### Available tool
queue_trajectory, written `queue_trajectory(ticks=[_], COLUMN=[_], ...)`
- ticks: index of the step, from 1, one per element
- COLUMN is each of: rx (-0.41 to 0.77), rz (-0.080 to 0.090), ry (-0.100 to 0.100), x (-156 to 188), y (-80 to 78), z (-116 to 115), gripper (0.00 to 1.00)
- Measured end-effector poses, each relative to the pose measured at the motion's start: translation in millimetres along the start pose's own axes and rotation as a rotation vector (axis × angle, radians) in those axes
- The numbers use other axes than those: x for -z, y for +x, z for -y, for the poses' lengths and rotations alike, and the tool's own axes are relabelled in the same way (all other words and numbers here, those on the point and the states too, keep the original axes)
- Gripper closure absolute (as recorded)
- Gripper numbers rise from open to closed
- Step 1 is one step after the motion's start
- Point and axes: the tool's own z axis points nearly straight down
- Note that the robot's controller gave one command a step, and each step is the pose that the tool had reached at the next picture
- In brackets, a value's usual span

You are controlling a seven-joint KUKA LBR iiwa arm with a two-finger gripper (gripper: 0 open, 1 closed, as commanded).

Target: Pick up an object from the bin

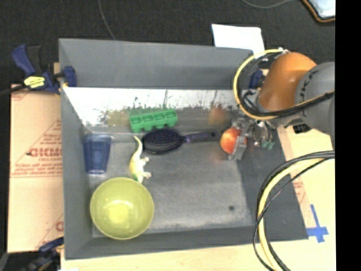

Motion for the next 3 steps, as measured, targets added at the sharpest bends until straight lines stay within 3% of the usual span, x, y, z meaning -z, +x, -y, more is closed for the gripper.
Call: queue_trajectory(ticks=[1, 3], rx=[0.0, 0.001], rz=[-0.003, -0.001], ry=[-0.001, -0.001], x=[15.5, 105.2], y=[0.9, -2.9], z=[0.1, 0.5], gripper=[1.0, 1.0])
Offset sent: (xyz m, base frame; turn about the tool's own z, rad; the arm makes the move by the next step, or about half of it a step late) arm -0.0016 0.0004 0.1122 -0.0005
